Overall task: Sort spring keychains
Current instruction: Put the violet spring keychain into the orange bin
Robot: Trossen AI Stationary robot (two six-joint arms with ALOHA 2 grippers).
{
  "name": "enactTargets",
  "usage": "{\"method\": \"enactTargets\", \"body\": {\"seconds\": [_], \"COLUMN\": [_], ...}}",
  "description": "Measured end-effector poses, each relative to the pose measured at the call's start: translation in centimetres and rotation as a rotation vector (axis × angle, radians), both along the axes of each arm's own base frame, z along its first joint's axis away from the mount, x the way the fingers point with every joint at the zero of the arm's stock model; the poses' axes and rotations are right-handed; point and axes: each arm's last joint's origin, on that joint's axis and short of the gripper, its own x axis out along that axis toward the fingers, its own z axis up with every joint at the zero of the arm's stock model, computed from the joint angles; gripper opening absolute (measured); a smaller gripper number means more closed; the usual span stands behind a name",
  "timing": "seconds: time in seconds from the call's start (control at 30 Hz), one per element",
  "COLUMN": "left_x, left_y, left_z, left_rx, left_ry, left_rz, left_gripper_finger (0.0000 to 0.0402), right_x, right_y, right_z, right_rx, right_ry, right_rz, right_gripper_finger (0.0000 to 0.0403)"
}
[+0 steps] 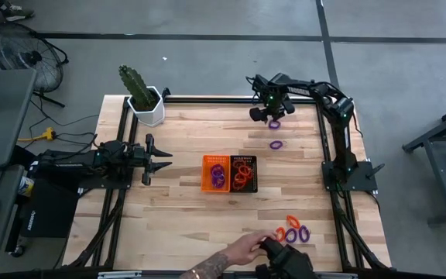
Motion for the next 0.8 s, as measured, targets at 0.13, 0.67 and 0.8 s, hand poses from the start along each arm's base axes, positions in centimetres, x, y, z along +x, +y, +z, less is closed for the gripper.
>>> {"method": "enactTargets", "body": {"seconds": [0.13, 0.67, 0.8], "left_x": [0.0, 0.0, 0.0], "left_y": [0.0, 0.0, 0.0], "left_z": [0.0, 0.0, 0.0], "left_rx": [0.0, 0.0, 0.0], "left_ry": [0.0, 0.0, 0.001], "left_rz": [0.0, 0.0, 0.0], "left_gripper_finger": [0.0122, 0.0122, 0.0122], "right_x": [-0.3, -0.4, -0.2], "right_y": [0.4, 1.1, 1.3], "right_z": [-1.1, -2.1, -2.2], "right_rx": [0.049, 0.022, 0.018], "right_ry": [-0.031, -0.021, -0.014], "right_rz": [-0.007, 0.036, 0.05], "right_gripper_finger": [0.0182, 0.0116, 0.0089]}}
